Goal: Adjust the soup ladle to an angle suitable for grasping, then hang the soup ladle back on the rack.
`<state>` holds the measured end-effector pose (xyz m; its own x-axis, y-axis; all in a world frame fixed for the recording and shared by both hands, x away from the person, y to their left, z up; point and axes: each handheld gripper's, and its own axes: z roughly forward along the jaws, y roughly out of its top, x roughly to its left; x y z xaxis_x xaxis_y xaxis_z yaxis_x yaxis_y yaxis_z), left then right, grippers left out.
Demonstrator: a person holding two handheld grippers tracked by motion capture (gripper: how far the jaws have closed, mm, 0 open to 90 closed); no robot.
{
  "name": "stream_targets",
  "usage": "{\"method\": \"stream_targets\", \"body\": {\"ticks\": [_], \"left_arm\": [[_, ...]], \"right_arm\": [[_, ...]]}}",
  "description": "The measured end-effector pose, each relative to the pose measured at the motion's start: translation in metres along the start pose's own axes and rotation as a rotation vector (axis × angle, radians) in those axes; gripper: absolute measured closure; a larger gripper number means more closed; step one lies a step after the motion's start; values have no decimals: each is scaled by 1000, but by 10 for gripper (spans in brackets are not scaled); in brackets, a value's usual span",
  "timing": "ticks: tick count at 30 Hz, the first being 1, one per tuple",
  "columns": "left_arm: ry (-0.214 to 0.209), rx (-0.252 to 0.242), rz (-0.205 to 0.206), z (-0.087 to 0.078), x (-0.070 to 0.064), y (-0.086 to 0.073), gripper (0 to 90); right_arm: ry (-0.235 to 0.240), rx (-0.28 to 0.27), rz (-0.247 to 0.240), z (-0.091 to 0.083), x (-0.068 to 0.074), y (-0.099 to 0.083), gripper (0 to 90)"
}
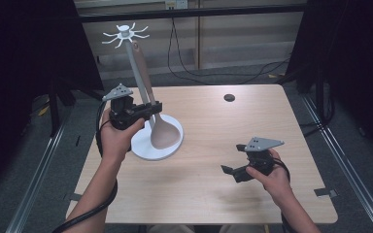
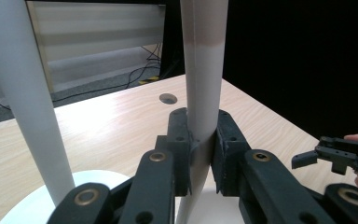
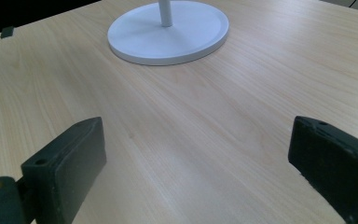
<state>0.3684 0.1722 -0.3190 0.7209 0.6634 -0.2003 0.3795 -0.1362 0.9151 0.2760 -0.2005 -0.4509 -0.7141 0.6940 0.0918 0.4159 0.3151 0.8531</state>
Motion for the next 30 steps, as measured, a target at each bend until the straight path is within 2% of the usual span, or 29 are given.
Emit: {"method": "stream_targets", "body": {"ticks": [7,13,17,24,30], "left_arm": [[13,-9,14,2,4,-1,793],[41,-15,23,4,8,-2,791],[49,-30,18,5,11,-4,785],[36,-53,8,7,15,-6,775],[44,-64,4,5,20,-6,763]], "right_arm": [[0,-1,3,-1,-1,-1,36],[-2,-6,3,-1,-1,-1,37],[-3,-3,9,-2,-2,-2,37],[-6,-3,11,-3,-3,-3,37],[-2,-3,10,-2,-2,-3,37]]}}
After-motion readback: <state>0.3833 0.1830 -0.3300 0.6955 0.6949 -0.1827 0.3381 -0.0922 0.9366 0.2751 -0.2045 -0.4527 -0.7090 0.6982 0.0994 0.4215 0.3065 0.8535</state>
